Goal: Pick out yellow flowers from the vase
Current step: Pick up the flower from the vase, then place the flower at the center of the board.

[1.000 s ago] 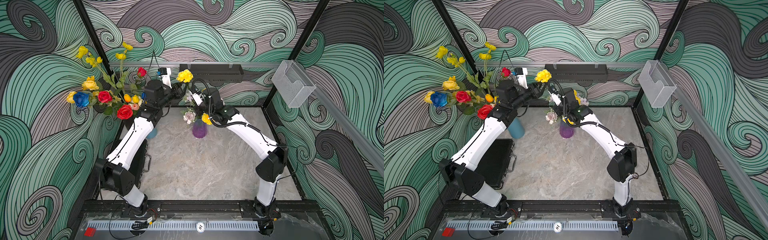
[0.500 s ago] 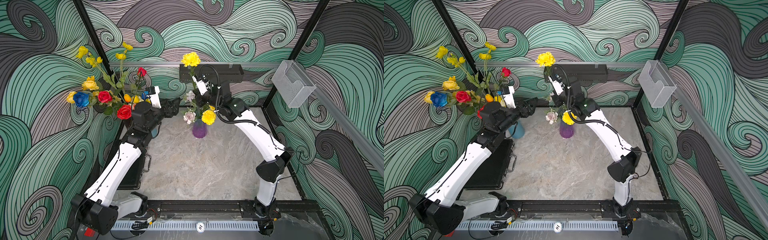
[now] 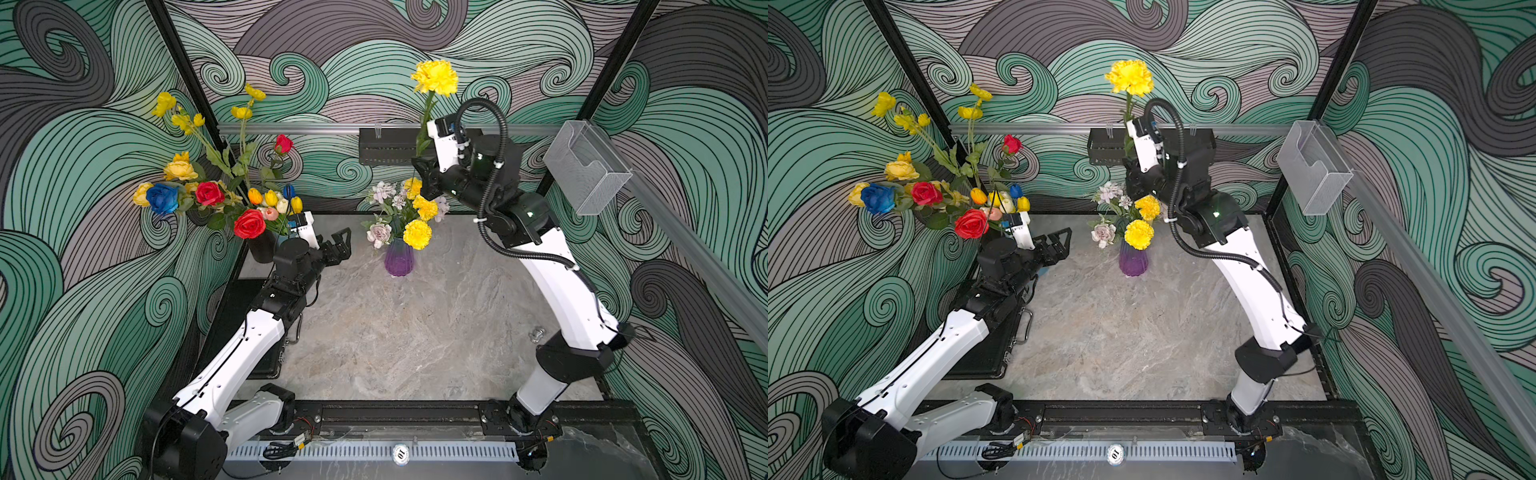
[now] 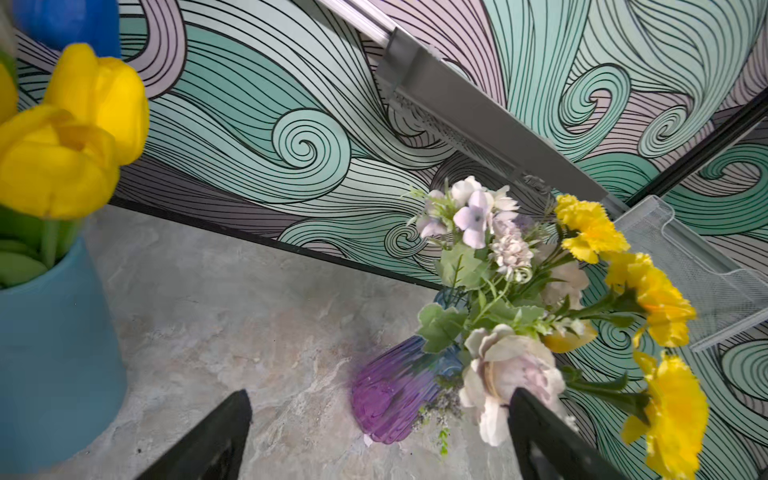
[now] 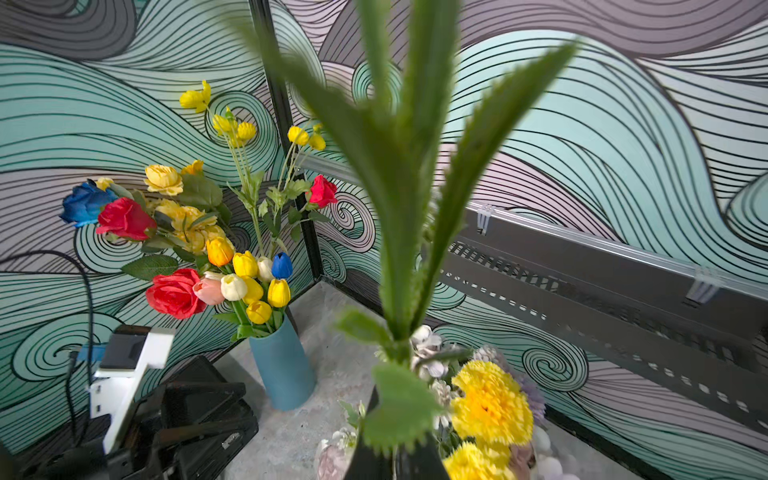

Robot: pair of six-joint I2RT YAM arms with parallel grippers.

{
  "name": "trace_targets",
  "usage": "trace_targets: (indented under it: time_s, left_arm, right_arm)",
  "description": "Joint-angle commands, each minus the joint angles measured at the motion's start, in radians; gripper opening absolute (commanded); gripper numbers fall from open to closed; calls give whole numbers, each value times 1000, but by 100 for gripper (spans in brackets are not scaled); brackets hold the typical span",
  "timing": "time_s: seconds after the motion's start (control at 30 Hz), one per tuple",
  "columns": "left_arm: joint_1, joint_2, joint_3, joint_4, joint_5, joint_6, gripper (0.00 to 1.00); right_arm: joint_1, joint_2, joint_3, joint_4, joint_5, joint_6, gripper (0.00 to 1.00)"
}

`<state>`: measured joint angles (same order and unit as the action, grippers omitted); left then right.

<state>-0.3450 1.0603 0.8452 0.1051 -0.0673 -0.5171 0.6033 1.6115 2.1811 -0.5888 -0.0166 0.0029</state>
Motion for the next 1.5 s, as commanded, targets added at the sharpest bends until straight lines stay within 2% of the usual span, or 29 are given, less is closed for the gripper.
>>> trace_targets:
  time_s: [0.0,0.27,0.53,0.73,0.87,1.13,1.47]
  left_arm:
    - [-12,-46,-38,16,-68,-9,96]
    - [-33,-79,-159,11,-102,19,97]
    - [-85,-41,-183,24,-102,73,98]
    - [-107,-51,-204,27,-132,143,98]
    - [-106,-55,-222,34,-148,165,98]
    - [-109,-71,-232,23,-153,170,98]
    - [-111,-72,-234,20,-157,167,98]
  right_arm:
    - [-28,-131,-114,-8,48,69,0]
    - [-167,-445,-462,-105,138,173,0]
    - [-224,-542,-668,-282,178,258,0]
    - [-299,-515,-806,-374,154,322,0]
    - [-341,-419,-819,-450,221,324,0]
    - [-461,-300,-928,-433,119,404,0]
    - [-596,-219,-1077,-361,79,443,0]
